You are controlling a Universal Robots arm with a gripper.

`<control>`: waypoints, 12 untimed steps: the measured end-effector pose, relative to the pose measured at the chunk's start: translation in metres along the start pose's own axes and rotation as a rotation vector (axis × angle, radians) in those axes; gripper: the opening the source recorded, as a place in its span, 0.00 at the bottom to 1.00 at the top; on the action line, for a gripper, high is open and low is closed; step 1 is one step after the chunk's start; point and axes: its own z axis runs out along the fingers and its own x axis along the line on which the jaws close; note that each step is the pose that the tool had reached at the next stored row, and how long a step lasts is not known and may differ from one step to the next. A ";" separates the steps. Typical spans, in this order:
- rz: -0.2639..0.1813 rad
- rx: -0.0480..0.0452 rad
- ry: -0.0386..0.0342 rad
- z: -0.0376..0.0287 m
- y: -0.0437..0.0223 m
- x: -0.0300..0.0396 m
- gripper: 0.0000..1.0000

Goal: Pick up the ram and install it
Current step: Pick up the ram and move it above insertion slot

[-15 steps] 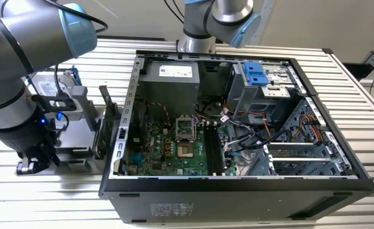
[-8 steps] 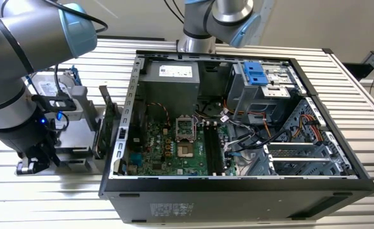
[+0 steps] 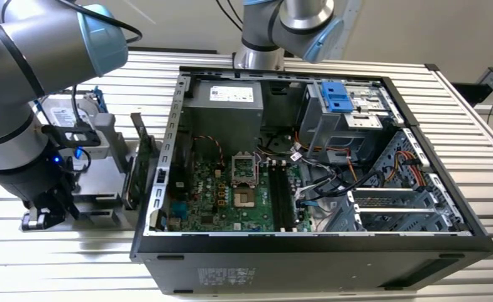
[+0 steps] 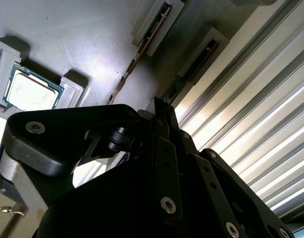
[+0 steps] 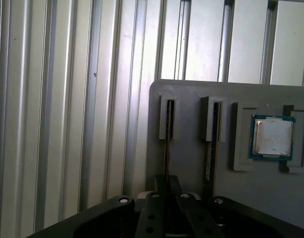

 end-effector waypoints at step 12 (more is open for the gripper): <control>0.000 0.0000 0.0000 0.0004 0.0000 0.0000 0.00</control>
